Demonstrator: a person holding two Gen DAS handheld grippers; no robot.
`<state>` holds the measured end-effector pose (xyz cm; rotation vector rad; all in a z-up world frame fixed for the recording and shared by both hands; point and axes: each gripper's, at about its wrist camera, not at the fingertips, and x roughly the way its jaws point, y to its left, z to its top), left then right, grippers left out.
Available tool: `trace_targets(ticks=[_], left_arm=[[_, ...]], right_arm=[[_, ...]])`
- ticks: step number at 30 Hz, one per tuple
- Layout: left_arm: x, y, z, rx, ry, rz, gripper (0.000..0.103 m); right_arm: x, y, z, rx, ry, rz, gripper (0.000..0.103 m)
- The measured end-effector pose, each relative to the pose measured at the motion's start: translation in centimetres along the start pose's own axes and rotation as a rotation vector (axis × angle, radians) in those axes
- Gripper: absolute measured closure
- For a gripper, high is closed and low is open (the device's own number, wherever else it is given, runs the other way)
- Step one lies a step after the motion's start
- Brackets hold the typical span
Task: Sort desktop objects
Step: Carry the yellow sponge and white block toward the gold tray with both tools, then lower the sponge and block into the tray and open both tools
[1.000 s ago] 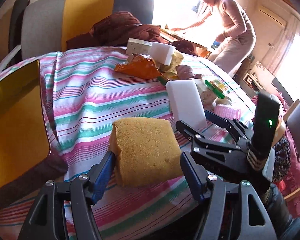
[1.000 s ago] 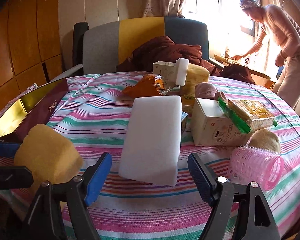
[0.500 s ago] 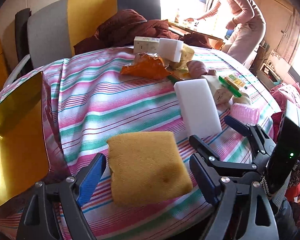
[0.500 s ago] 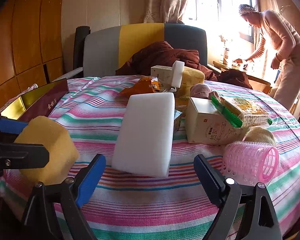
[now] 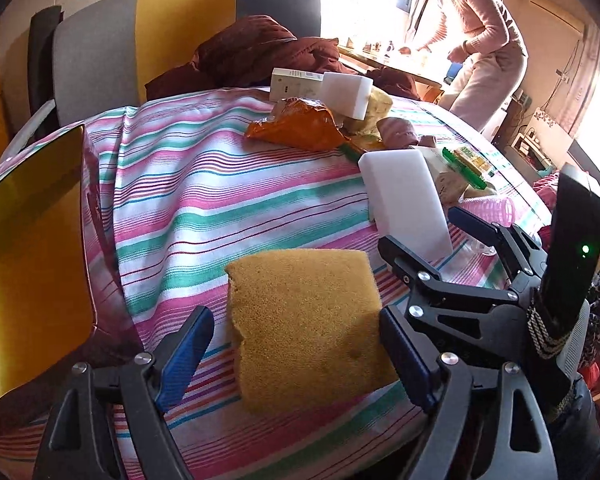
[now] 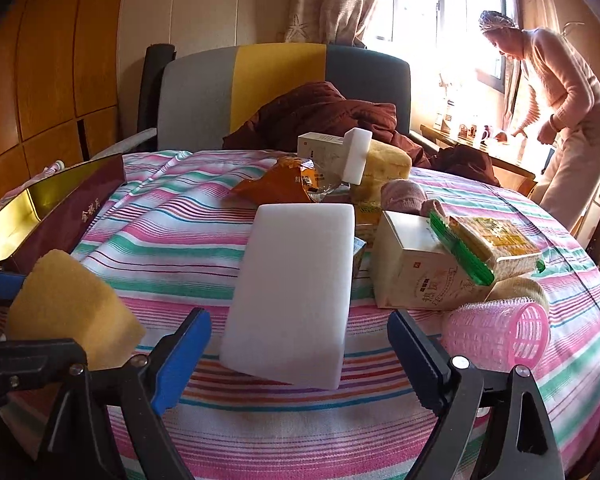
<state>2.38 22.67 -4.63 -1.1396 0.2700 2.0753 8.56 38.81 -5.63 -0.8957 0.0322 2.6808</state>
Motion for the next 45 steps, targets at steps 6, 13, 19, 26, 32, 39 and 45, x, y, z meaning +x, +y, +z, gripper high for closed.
trace_targets(ticks=[6, 13, 19, 26, 32, 39, 45], left_arm=[[-0.7, 0.1, -0.6, 0.022, -0.047, -0.038, 0.029], [-1.8, 1.4, -1.2, -0.013, -0.094, -0.063, 0.031], [-4.3, 3.1, -1.7, -0.065, -0.15, -0.07, 0.031], [-9.2, 7.7, -1.3, -0.149, -0.245, -0.028, 0.031], [-13.2, 14.4, -0.3, -0.255, -0.315, 0.065, 0.031], [-12.3, 22.9, 1.3, -0.313, -0.266, 0.251, 0.031], [-10.0, 29.1, 2.9, -0.365, -0.174, 0.305, 0.031]], right_arm=[[-0.3, 0.0, 0.0, -0.001, 0.013, -0.002, 0.043], [-2.2, 0.3, 0.5, 0.003, -0.006, 0.044, 0.043], [-3.0, 1.7, 1.5, -0.003, -0.011, 0.105, 0.043], [-3.4, 5.6, 4.7, -0.043, -0.017, 0.264, 0.043], [-1.7, 11.7, 9.5, -0.122, 0.035, 0.446, 0.042], [2.4, 20.7, 14.2, -0.231, 0.177, 0.589, 0.042], [8.1, 26.7, 15.6, -0.28, 0.338, 0.593, 0.042]])
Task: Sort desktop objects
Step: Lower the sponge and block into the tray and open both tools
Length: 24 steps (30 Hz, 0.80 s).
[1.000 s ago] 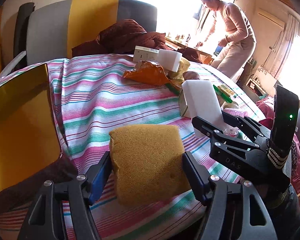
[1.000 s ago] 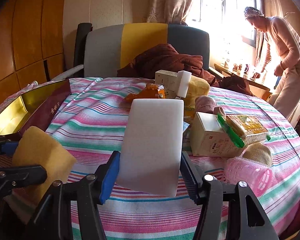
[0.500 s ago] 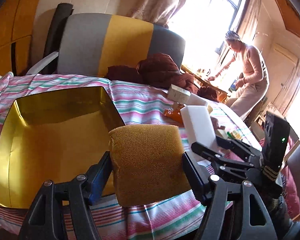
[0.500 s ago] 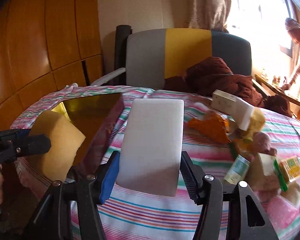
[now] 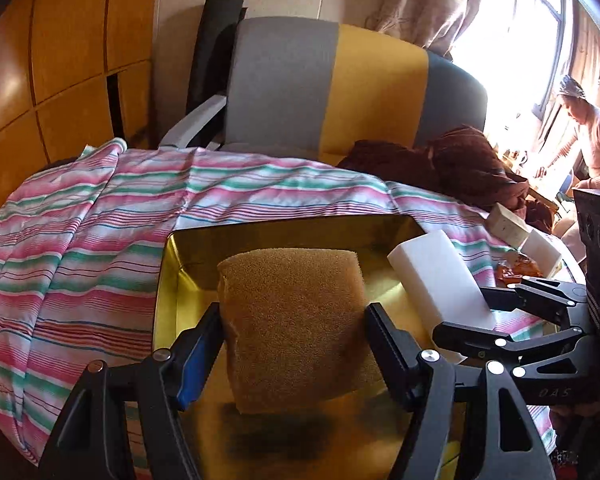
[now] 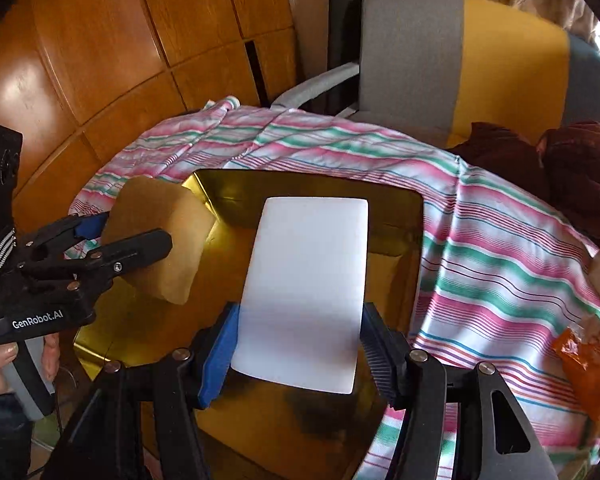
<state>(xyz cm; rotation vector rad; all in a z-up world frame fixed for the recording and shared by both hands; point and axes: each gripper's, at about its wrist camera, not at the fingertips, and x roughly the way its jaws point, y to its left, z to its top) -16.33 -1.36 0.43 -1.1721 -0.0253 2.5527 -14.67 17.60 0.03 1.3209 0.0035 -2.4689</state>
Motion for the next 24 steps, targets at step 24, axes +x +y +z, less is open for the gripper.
trace_targets(ticks=[24], left_arm=[[5.8, 4.8, 2.2, -0.078, 0.143, 0.018, 0.02]], right_arm=[[2.1, -1.0, 2.1, 0.06, -0.075, -0.053, 0.033]])
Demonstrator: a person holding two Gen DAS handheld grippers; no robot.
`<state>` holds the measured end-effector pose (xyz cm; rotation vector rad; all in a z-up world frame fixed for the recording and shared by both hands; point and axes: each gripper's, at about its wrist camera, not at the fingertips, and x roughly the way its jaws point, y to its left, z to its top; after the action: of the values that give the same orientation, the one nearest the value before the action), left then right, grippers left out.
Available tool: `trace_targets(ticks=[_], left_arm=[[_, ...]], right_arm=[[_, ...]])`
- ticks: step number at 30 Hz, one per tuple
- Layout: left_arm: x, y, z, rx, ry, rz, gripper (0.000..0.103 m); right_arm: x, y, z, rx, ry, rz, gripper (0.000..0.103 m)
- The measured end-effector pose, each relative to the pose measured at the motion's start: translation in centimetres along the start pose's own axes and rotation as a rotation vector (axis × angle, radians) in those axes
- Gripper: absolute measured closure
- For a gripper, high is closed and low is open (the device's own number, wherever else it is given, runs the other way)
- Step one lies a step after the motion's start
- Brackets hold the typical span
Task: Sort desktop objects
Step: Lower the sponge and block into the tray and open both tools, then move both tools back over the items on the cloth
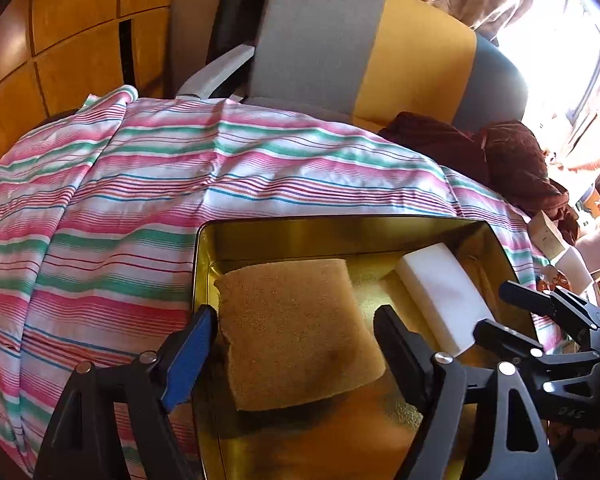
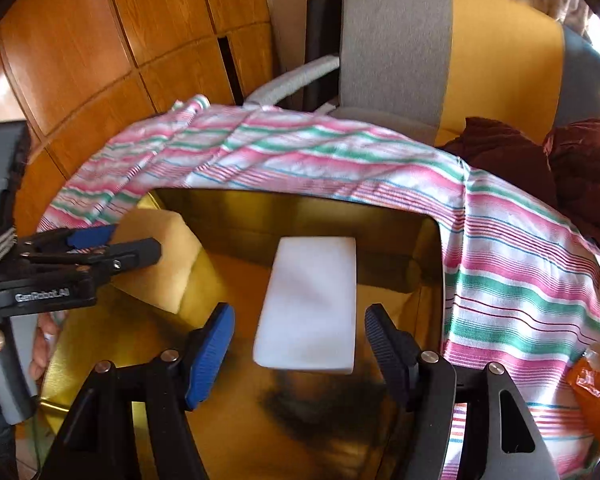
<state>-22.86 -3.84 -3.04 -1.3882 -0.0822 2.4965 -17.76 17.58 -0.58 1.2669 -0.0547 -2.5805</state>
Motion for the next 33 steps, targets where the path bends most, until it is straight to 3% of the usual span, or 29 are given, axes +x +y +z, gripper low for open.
trace_targets(ticks=[7, 13, 19, 23, 33], left_arm=[[-2.1, 0.6, 0.5, -0.029, -0.065, -0.025, 0.02], [-5.7, -2.5, -0.2, 0.037, -0.157, -0.039, 0.02], [-8.0, -10.0, -2.1, 0.161, -0.168, -0.188, 0.02], [-7.6, -16.5, -3.6, 0.253, -0.116, -0.285, 0.02], [-3.9, -29.6, -6.4, 0.362, 0.035, -0.402, 0.02]], right_arm=[[-5.8, -1.2, -3.4, 0.048, -0.134, -0.026, 0.03], [-11.2, -5.7, -9.3, 0.136, -0.216, -0.089, 0.024], [-14.5, -11.6, -16.2, 0.283, -0.208, -0.195, 0.024], [-16.3, -14.3, -20.0, 0.351, -0.226, -0.197, 0.024], [-17.7, -15.3, -25.0, 0.34, -0.301, -0.189, 0.023]])
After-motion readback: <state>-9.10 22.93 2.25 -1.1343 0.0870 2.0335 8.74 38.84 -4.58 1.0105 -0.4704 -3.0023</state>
